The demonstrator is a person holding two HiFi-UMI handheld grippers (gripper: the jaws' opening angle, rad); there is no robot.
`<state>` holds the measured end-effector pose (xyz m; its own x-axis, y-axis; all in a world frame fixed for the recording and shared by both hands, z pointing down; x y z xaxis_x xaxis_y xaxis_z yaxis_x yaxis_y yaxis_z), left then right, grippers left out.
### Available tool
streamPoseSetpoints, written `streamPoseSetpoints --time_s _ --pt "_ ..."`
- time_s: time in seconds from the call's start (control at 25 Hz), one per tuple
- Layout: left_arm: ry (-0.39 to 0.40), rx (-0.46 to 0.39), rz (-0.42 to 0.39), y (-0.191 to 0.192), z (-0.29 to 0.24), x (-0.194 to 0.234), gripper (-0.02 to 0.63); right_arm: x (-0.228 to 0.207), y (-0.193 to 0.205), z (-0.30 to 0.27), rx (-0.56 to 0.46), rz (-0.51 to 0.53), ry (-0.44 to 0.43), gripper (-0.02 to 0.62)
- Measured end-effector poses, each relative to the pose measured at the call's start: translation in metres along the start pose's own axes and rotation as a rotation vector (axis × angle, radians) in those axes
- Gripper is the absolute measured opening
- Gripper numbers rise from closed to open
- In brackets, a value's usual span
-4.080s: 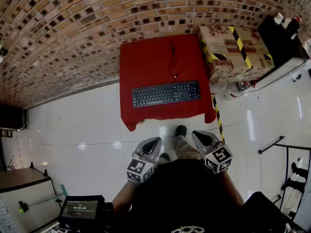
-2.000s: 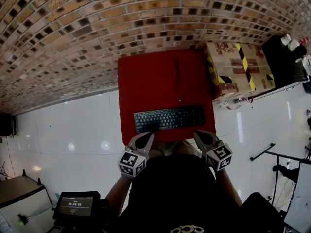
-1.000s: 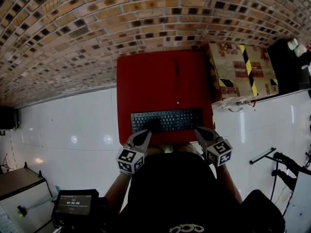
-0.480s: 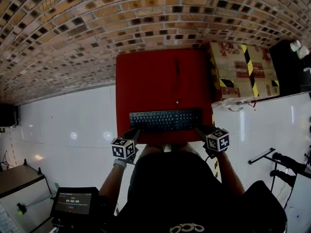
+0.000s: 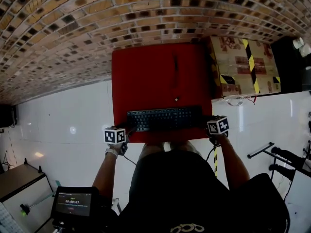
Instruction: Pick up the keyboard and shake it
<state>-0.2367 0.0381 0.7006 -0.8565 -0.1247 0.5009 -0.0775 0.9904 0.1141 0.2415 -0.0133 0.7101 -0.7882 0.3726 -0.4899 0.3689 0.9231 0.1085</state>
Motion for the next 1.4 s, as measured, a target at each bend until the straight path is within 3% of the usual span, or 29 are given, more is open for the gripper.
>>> streamPoseSetpoints --time_s 0.4,0.6,0.76,0.88,1.04,1.32,1.36,1.4 --pt "0.021 0.107 0.027 -0.016 -0.027 0.021 0.350 -0.023 -0.023 -0.016 0.099 -0.037 -0.071 0.259" --pt "-0.015 0.156 0.020 -0.024 -0.041 0.017 0.342 -0.014 -0.034 -0.031 0.204 -0.006 0.055 0.272" --pt "-0.056 0.137 0.075 -0.024 -0.043 0.016 0.307 -0.014 -0.031 -0.032 0.156 -0.058 0.065 0.272" --pt "-0.100 0.124 0.119 -0.026 -0.046 0.011 0.321 -0.009 -0.031 -0.034 0.131 -0.093 0.110 0.279" --pt "-0.132 0.131 0.130 -0.026 -0.048 0.008 0.322 -0.002 -0.028 -0.037 0.095 -0.113 0.179 0.285" --pt "-0.138 0.135 0.141 -0.027 -0.048 0.008 0.323 0.006 -0.027 -0.040 0.077 -0.086 0.204 0.315" --pt "-0.139 0.132 0.140 -0.027 -0.048 0.008 0.323 0.010 -0.027 -0.043 0.082 -0.068 0.201 0.361" --pt "-0.140 0.129 0.140 -0.028 -0.048 0.008 0.322 0.015 -0.027 -0.047 0.094 -0.044 0.209 0.452"
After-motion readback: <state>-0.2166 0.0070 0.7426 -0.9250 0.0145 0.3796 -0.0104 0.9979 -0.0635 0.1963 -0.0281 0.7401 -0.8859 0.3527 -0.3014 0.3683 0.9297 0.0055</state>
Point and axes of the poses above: the fingertips, and each gripper's own axes: z backward along the fingers, x to its left, y out of its underside, the point moved 10 cm from there along z, backward along the fingers, and after that the axes turned 14 degrees about x, right-handed, at the moved point
